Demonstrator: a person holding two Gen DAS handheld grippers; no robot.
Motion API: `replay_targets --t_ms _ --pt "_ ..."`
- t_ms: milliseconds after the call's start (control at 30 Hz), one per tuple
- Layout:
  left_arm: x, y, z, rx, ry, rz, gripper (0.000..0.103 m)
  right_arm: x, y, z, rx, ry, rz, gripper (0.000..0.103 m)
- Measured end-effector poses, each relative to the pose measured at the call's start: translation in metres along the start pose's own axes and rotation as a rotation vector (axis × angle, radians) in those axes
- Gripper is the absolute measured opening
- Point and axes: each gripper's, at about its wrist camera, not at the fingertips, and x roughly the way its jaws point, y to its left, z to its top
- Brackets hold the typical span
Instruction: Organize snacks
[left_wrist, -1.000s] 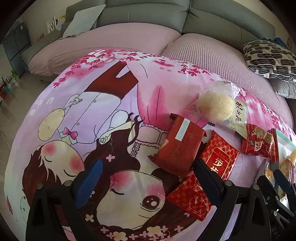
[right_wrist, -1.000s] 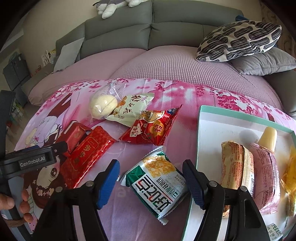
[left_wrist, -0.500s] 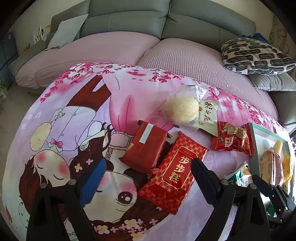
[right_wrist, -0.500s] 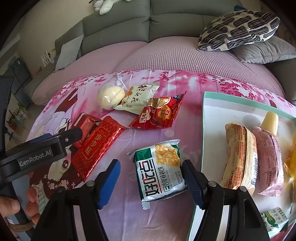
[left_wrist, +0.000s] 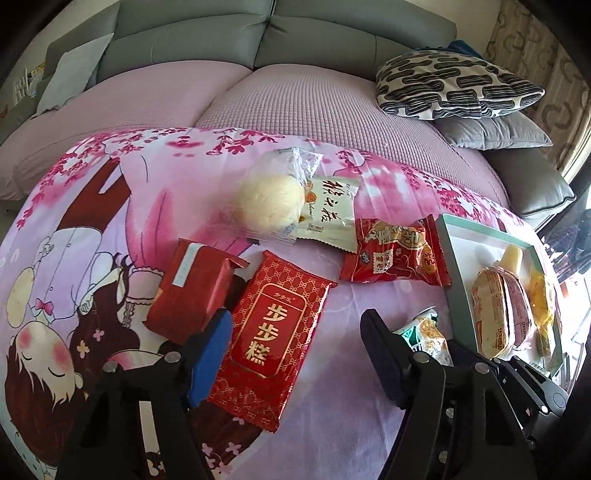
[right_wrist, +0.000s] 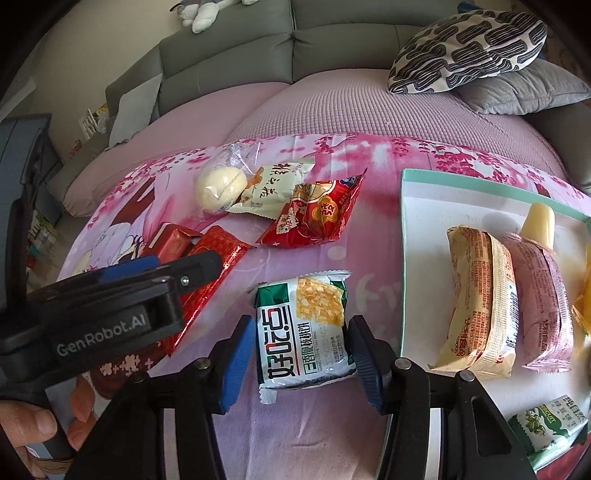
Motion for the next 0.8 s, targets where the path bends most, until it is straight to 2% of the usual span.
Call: replay_targets --t_ms 67,367,800 --pt "0.007 0.001 -0.001 -0.001 0.021 -0.009 0.072 0.000 0.000 0.000 0.000 0.000 0.002 0.055" --pt "0.018 0.019 -0.004 -0.044 0.053 0.070 0.072 0.000 -0.002 -0.001 0.003 0.003 0.010 0.055" --pt "0.027 0.014 -0.006 -0.005 0.077 0.111 0.072 0.006 0.002 -0.003 -0.017 0.010 -0.023 0.055"
